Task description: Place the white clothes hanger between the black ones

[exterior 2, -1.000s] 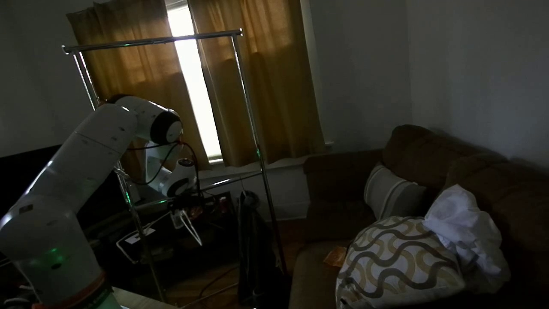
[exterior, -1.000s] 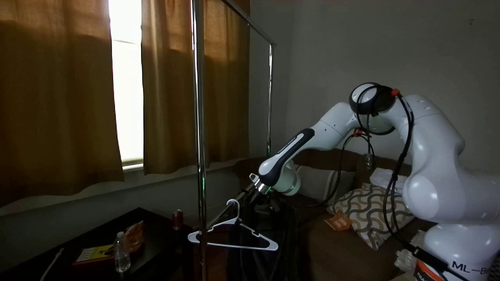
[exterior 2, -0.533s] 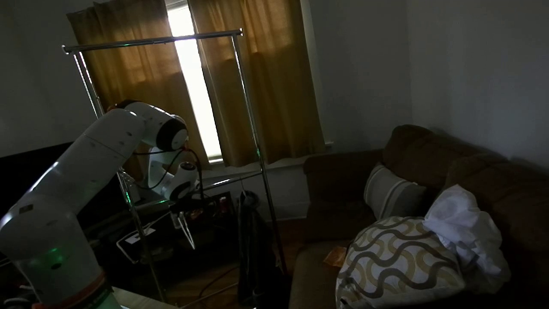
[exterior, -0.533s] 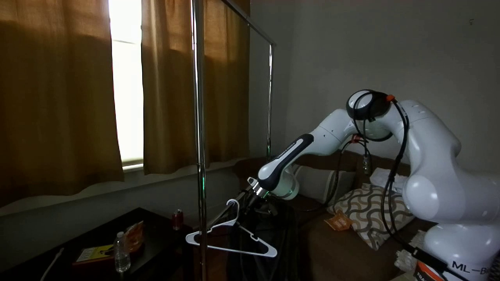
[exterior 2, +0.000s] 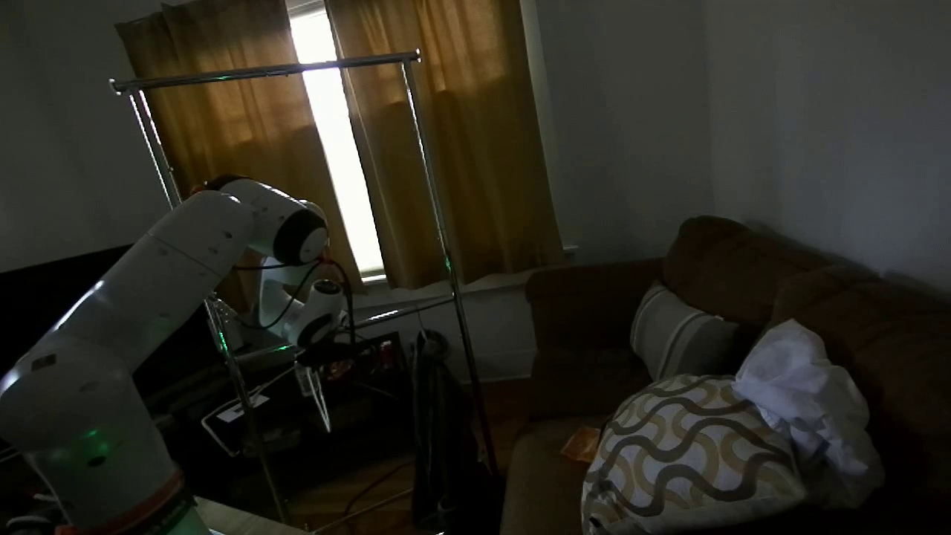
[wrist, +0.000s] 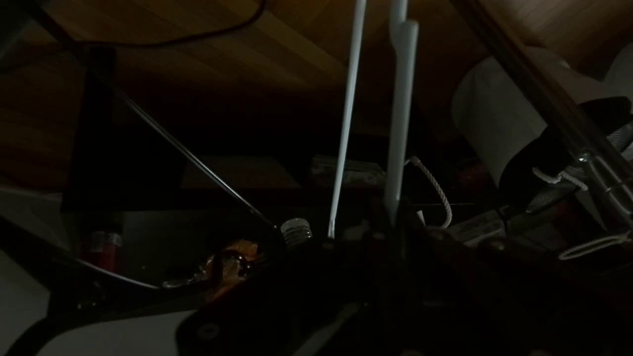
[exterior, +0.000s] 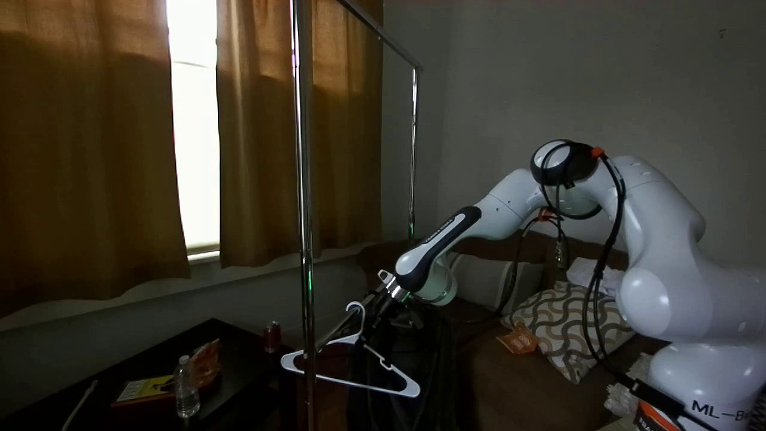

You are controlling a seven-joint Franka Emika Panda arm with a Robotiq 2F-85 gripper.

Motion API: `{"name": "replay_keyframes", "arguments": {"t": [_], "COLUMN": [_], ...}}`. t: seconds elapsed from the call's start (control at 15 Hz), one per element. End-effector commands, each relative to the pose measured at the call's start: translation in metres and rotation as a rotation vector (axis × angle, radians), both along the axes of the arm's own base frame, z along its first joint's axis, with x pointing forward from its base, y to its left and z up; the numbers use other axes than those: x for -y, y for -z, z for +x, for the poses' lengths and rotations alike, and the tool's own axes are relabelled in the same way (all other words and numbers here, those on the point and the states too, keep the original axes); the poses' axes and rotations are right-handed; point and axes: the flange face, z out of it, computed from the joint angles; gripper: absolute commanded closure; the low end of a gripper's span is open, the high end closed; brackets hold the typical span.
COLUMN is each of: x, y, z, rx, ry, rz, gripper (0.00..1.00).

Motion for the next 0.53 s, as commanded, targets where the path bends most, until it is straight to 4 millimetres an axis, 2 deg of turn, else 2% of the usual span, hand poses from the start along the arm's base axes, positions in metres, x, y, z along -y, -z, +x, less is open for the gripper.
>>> {"name": "replay_keyframes", "arguments": {"t": [0.0,0.47], "x": [0.008,0.028], "y": [-0.011,-0.031], "z": [-0.004,-0.022], "rx": [0.014,-0.017], "ry": [0.001,-0.035], "rz": [-0.012,-0.096], "gripper": [0.98,0.98]}}
